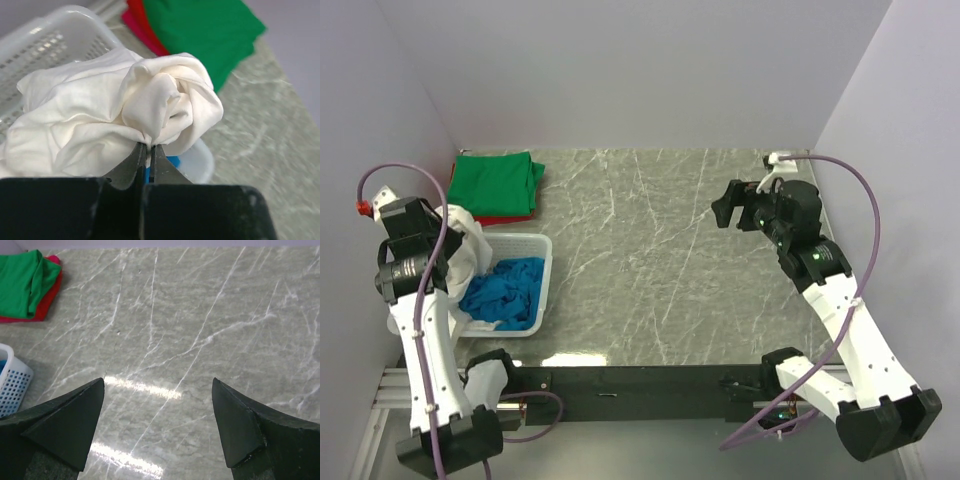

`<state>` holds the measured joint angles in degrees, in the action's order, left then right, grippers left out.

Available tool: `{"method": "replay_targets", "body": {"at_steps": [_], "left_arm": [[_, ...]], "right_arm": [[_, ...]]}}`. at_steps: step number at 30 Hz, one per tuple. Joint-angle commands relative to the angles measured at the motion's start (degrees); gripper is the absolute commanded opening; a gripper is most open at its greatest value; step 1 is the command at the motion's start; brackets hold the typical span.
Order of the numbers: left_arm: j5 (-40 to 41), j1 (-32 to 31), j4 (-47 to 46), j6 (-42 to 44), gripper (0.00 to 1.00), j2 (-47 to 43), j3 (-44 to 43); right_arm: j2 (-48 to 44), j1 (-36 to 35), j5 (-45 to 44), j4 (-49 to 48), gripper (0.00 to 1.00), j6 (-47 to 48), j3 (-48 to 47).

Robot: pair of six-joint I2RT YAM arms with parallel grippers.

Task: Fold and stack the t-shirts
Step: Grab the tshirt from the pile

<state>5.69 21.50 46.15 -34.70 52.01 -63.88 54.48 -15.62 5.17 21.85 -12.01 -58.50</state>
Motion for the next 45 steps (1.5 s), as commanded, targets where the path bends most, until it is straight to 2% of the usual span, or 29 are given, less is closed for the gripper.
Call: {"method": "replay_targets", "body": {"at_steps": [1, 4, 5, 8, 10, 13, 15, 20, 21, 22, 24, 25, 26, 27, 29, 32, 36, 39, 42, 44, 45], "left_arm": [[-6.0, -3.3, 0.9, -4.5, 0.00, -2.3, -5.9], [-8.5, -4.6, 3.4, -1.5, 0.00, -2.3, -14.3], [-12.1, -4.6, 1.9, 0.8, 0.00, -2.5, -16.0], [-15.9, -6.2, -3.6, 4.7, 0.01, -2.5, -20.4], [-20.7, -7.7, -4.4, 4.8, 0.00, 1.1, -25.6], [-30.5, -8.3, -9.5, 1.0, 0.01, 5.7, -31.7], [-34.1, -9.4, -16.0, -2.6, 0.00, 7.9, -35.3], [-39.4, -11.8, -24.6, -8.5, 0.01, 13.9, -46.7], [-40.1, -12.8, -26.7, -10.3, 0.01, 14.4, -47.4], [-42.0, -13.3, -32.7, -12.5, 0.01, 14.8, -47.2], [-42.6, -15.9, -40.2, -19.2, 0.01, 15.1, -43.9], [-42.2, -17.5, -44.2, -20.6, 0.01, 15.4, -43.3], [-40.3, -19.5, -44.2, -20.4, 0.01, 16.8, -43.6], [-38.9, -25.1, -43.6, -19.3, 0.01, 17.7, -44.5], [-34.6, -31.2, -40.3, -14.8, 0.01, 21.2, -48.0], [-30.4, -46.5, -38.0, -10.9, 0.01, 27.7, -53.2], [-26.7, -56.7, -35.2, -7.8, 0.01, 35.7, -58.9], [-23.0, -58.7, -35.2, -7.2, 0.01, 36.9, -55.6], [-19.2, -58.7, -34.1, -6.4, 0.01, 34.5, -47.9], [-12.0, -58.6, -30.6, -4.0, 0.12, 33.3, -43.9], [-9.1, -58.7, -26.2, -3.1, 0.31, 33.2, -42.8]], "right_arm": [[1.2, -0.3, -1.3, -1.9, 0.94, 2.7, -5.6], [2.6, -0.2, -1.5, -1.8, 0.94, 2.7, -7.2], [2.8, -0.2, -1.5, -1.9, 0.94, 2.1, -7.4], [2.7, -0.2, -1.0, -2.3, 0.93, 0.9, -7.4], [2.7, -0.3, 0.0, -2.2, 0.93, 0.8, -7.4], [1.6, -0.2, 0.1, -2.1, 0.93, 0.1, -6.9], [0.4, -0.3, -0.2, -2.0, 0.93, 0.3, -6.5], [-2.2, -0.2, -1.8, -0.1, 0.93, 1.7, -5.8], [-2.5, -0.3, -2.1, 0.1, 0.93, 1.9, -5.7], [-2.9, -0.2, -3.2, 0.2, 0.93, 2.1, -5.2], [-3.8, -0.1, -5.1, 0.4, 0.93, 1.9, -5.0], [-4.2, -0.2, -6.2, 0.6, 0.93, 1.7, -4.8], [-4.7, -0.3, -7.9, 0.7, 0.93, 1.9, -4.8], [-4.9, -0.2, -8.4, 0.7, 0.93, 2.2, -4.9], [-5.4, -0.3, -9.6, 1.3, 0.93, 3.0, -4.9], [-5.8, -0.2, -11.6, 2.1, 0.94, 3.4, -4.5], [-7.4, 0.0, -15.0, 2.7, 0.94, 3.0, -2.9], [-8.6, -0.1, -17.2, 3.7, 0.94, 3.4, -1.7], [-10.0, -0.1, -18.4, 5.3, 0.94, 3.4, -0.2], [-11.1, -0.1, -19.1, 5.8, 0.94, 2.6, 0.8], [-11.3, 0.0, -19.0, 6.3, 0.94, 1.6, 1.9]]}}
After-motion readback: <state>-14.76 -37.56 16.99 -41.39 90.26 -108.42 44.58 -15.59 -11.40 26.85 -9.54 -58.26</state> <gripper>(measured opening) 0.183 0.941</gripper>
